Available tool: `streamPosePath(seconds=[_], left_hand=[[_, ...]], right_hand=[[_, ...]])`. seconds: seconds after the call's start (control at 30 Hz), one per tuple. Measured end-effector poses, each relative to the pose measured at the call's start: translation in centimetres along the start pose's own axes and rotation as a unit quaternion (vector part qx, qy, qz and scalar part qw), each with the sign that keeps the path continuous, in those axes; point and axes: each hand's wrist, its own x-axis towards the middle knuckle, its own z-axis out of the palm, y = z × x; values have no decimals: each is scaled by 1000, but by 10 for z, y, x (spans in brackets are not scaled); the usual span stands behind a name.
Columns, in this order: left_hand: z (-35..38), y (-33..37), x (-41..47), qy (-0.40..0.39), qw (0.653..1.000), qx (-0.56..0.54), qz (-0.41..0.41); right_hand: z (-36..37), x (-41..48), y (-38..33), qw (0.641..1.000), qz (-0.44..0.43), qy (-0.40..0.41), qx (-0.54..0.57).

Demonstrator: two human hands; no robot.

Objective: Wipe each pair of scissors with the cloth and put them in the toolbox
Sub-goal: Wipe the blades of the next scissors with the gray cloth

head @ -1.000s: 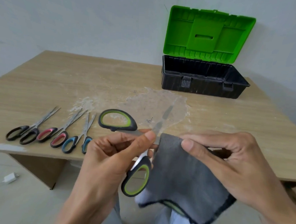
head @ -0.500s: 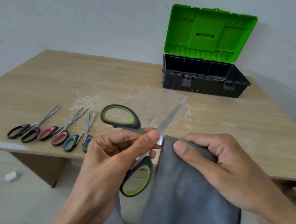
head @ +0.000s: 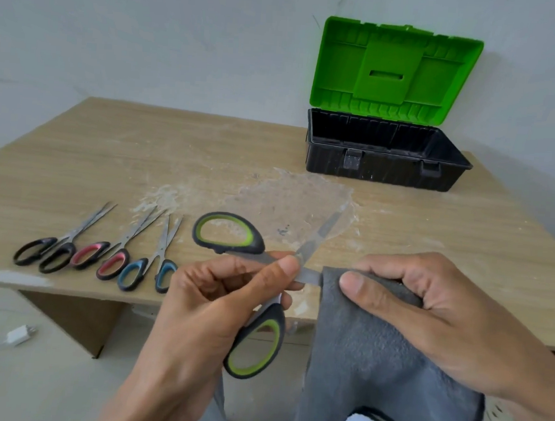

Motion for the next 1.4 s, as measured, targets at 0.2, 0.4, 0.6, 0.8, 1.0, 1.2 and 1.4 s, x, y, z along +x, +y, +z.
streamPosePath(seconds=[0.2, 0.4, 0.6, 0.8, 1.0, 1.2, 1.4], left_hand=[[1, 4, 4, 10, 1000, -1, 6], [3, 2, 5, 8, 1000, -6, 14], [-1, 4, 5, 17, 1000, -2, 13], [6, 0, 2, -4, 1000, 17, 19], [-5, 3, 3, 32, 999, 6, 33], [6, -6, 3, 3, 1000, 21, 16], [-5, -2, 4, 33, 999, 7, -5]], right_hand=[[1, 2, 0, 1000, -3, -10, -26], [-5, 2, -3, 999, 5, 6, -42], [-9, 4, -2, 999, -2, -14, -43], [1, 10, -6, 997, -42, -14, -59], [-17, 2, 4, 999, 5, -21, -39], [2, 7, -2, 999, -7, -13, -50], [-14, 2, 7, 998, 23, -35, -41]])
